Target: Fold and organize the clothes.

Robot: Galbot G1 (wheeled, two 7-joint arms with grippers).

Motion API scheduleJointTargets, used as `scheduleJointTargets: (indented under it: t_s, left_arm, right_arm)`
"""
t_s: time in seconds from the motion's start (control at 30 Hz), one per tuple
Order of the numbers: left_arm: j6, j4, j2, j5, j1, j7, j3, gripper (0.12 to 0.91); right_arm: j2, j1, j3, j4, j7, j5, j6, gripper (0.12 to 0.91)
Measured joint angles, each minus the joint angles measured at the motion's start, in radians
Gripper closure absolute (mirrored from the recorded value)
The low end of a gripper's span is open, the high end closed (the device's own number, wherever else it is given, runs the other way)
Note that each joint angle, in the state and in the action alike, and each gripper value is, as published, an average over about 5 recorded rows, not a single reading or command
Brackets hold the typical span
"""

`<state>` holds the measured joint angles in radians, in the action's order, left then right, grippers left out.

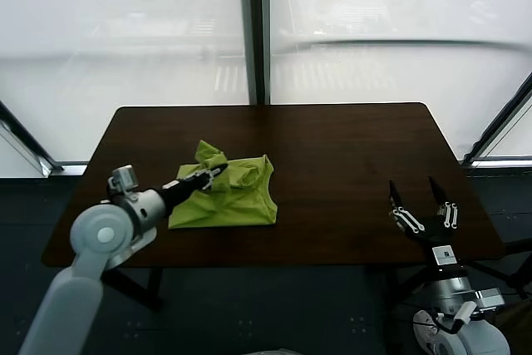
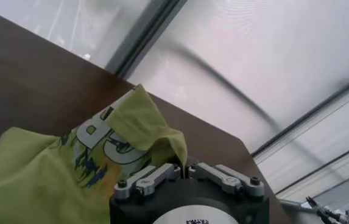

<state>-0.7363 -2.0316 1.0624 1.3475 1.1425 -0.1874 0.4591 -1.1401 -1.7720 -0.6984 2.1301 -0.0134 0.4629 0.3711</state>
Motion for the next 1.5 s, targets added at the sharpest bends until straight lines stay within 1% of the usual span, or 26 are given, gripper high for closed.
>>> scheduleJointTargets:
  t_s: [0.23, 0.43, 0.5, 0.53, 0.6, 0.63, 0.67, 0.73, 0.77, 0.87, 0.9, 0.97, 1.03, 1.1, 1.17, 1.27, 1.37, 1.43, 1.5]
  left_arm:
    - [0.000, 0.036, 0.047, -0.037, -0.017, 0.006, -0.039, 0.858]
    - [0.000, 0.086, 0.087, -0.105, -0.021, 0.016, -0.066, 0.858]
    - [0.000, 0.108, 0.107, -0.133, -0.026, 0.014, -0.076, 0.849]
    - [0.000, 0.119, 0.120, -0.146, -0.027, 0.013, -0.081, 0.828]
    - [0.000, 0.141, 0.150, -0.169, -0.030, 0.012, -0.090, 0.746]
    - [0.000, 0.150, 0.168, -0.182, -0.030, 0.012, -0.096, 0.691]
    - [0.000, 0.158, 0.186, -0.193, -0.028, 0.012, -0.102, 0.617]
    - [0.000, 0.165, 0.223, -0.213, -0.023, 0.011, -0.115, 0.504]
    - [0.000, 0.164, 0.240, -0.221, -0.019, 0.010, -0.122, 0.428]
    - [0.000, 0.151, 0.286, -0.240, -0.006, 0.005, -0.142, 0.252]
    - [0.000, 0.143, 0.298, -0.246, -0.001, 0.003, -0.147, 0.207]
    - [0.000, 0.124, 0.317, -0.255, 0.008, 0.000, -0.153, 0.147]
    - [0.000, 0.099, 0.327, -0.257, 0.018, -0.001, -0.153, 0.131]
    - [0.000, 0.064, 0.328, -0.253, 0.028, 0.000, -0.148, 0.125]
    - [0.000, 0.018, 0.322, -0.250, 0.039, 0.004, -0.139, 0.124]
    - [0.000, -0.064, 0.303, -0.259, 0.055, 0.023, -0.115, 0.123]
    - [0.000, -0.134, 0.272, -0.296, 0.063, 0.047, -0.079, 0.123]
    - [0.000, -0.161, 0.244, -0.321, 0.066, 0.054, -0.049, 0.123]
    - [0.000, -0.176, 0.214, -0.336, 0.072, 0.054, -0.017, 0.123]
  right_arm:
    - [-0.018, -0.010, -0.004, 0.005, 0.000, -0.007, 0.002, 0.118]
    - [-0.029, -0.007, 0.001, 0.004, -0.001, -0.021, 0.000, 0.118]
    - [-0.026, -0.001, 0.006, -0.002, -0.005, -0.024, 0.005, 0.118]
    - [-0.024, 0.003, 0.010, -0.007, -0.008, -0.028, 0.010, 0.118]
    - [-0.020, 0.013, 0.019, -0.018, -0.014, -0.037, 0.019, 0.118]
    - [-0.019, 0.018, 0.024, -0.024, -0.015, -0.041, 0.021, 0.118]
    - [-0.017, 0.023, 0.030, -0.027, -0.017, -0.044, 0.021, 0.118]
    - [-0.011, 0.032, 0.041, -0.032, -0.017, -0.046, 0.017, 0.118]
    - [-0.008, 0.037, 0.046, -0.033, -0.018, -0.047, 0.015, 0.118]
    - [0.001, 0.049, 0.058, -0.041, -0.018, -0.050, 0.009, 0.118]
    - [0.004, 0.053, 0.062, -0.044, -0.018, -0.050, 0.008, 0.118]
    - [0.010, 0.060, 0.070, -0.050, -0.020, -0.053, 0.004, 0.118]
    - [0.016, 0.066, 0.078, -0.055, -0.021, -0.060, -0.008, 0.118]
    - [0.024, 0.074, 0.089, -0.057, -0.018, -0.069, -0.033, 0.118]
    - [0.036, 0.084, 0.104, -0.053, -0.007, -0.074, -0.080, 0.118]
    - [0.062, 0.108, 0.141, -0.038, 0.018, -0.059, -0.191, 0.118]
    - [0.092, 0.148, 0.196, -0.022, 0.030, -0.019, -0.320, 0.118]
    - [0.113, 0.191, 0.246, -0.021, 0.034, -0.006, -0.387, 0.118]
    - [0.134, 0.247, 0.309, -0.028, 0.038, -0.017, -0.432, 0.118]
